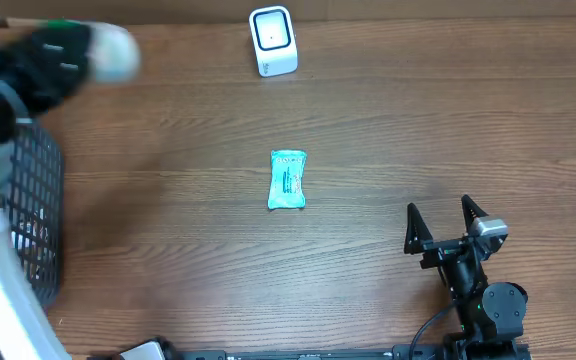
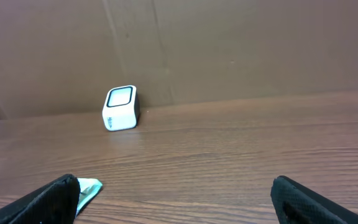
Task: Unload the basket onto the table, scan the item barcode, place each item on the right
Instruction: 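Place the green-lidded jar left of the tissue pack and release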
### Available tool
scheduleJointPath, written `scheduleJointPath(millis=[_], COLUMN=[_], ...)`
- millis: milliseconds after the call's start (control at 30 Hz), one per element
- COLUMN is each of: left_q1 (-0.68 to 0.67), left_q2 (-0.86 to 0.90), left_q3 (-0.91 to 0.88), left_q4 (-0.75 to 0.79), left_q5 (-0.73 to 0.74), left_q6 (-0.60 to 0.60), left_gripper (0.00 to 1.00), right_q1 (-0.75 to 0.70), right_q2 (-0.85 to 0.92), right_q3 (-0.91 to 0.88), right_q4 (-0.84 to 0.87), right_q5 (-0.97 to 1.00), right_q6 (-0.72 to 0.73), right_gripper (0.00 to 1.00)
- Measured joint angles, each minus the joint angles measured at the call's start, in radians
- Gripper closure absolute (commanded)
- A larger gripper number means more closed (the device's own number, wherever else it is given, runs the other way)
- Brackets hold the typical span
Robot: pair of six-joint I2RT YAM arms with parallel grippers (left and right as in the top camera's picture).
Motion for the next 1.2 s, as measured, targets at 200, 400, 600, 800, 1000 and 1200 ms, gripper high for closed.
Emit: scheduleJointPath(millis=[200,400,600,800,1000,1200], left_q1=[-0.391,-0.654,-0.742,-0.743,-0.743,-0.743], left_q2=[0.085,0.314,0.521,0.719,0.780,0.782], left_q3=[-0.010,-0.056,-0.065,-0.067,-0.068,-0.068], left_q4=[-0.181,-0.189,-0.187,-0.184,-0.149,-0.155], left_q5=[-0.270,-0.544,-0.683,-0.754,-0.764,-0.764], left_q6=[0.087,0.120,0.108,0.060,-0.002,-0.027], left_gripper=[0.71,0.71,0.74,0.75,0.60,0.53], right_q1=[0.000,0.000,0.000,0.000,0.000,0.000], right_q2=[0.000,0.000,0.000,0.000,0.000,0.000], right_q3=[0.000,0.000,0.000,0.000,0.000,0.000], right_q4=[0.000,0.002,0.000,0.001,0.000,0.001], right_q5=[0.000,-0.001,-0.001,0.000,-0.001,0.000], right_q6=[0.001,0.000,0.001,0.000,0.000,0.000], right_gripper=[0.00,0.00,0.00,0.00,0.00,0.00])
